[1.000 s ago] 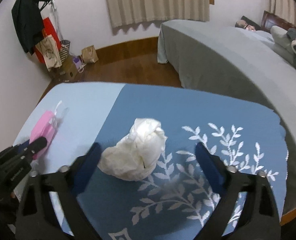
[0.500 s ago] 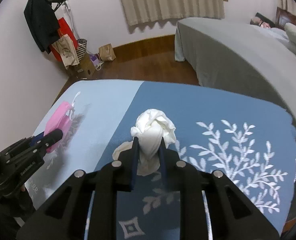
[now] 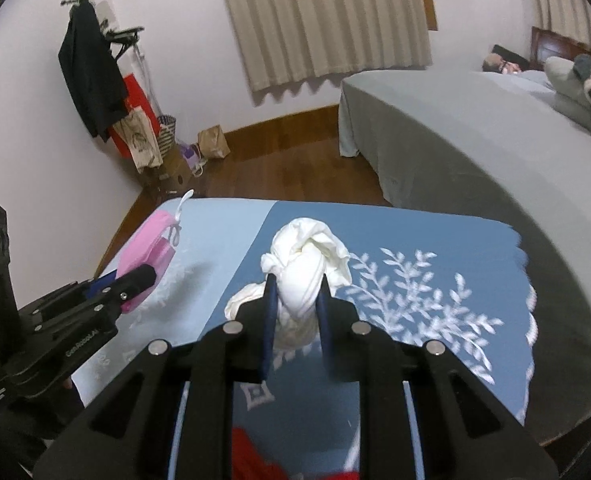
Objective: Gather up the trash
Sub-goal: 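Grasp the white tissue with the right gripper while the left gripper holds the mask, then carry the mask and tissue over the bin and lower them inside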
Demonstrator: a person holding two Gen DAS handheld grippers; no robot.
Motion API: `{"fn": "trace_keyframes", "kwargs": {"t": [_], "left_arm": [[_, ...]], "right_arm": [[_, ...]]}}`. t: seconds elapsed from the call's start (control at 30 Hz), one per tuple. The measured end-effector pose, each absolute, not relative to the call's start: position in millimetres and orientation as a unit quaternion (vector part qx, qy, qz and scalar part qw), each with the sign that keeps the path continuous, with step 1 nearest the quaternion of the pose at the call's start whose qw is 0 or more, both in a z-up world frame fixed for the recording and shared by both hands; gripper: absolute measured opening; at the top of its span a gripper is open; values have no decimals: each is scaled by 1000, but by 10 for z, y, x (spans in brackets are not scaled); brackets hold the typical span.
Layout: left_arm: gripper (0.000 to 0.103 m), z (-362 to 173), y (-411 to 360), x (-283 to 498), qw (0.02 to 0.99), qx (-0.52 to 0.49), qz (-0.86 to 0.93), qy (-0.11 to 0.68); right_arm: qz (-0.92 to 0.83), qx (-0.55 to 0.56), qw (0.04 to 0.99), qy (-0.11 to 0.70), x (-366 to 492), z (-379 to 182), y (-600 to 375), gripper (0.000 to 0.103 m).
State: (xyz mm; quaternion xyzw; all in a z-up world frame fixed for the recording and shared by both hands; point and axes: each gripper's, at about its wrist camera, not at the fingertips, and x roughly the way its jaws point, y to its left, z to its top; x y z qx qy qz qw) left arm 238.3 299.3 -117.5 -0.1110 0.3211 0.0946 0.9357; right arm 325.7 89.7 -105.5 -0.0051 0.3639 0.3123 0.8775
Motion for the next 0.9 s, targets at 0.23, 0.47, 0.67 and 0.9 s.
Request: {"fn": "trace_keyframes", "kwargs": {"t": [0.23, 0.47, 0.67, 0.9], "left_arm": [[22, -989, 2588, 2171, 942, -105, 63, 313], [22, -854, 2182, 1961, 945, -98, 33, 310], [22, -757, 1840, 1806, 947, -96, 11, 307], [22, -644, 1398, 1665, 952, -79, -19, 296]], "right_arm": [[289, 16, 891, 349, 2970, -899, 405, 18], [268, 20, 904, 331, 2654, -755, -44, 18], [248, 32, 916, 315, 2353, -633, -461, 18], [219, 20, 929, 296, 2043, -527, -881, 18]]}}
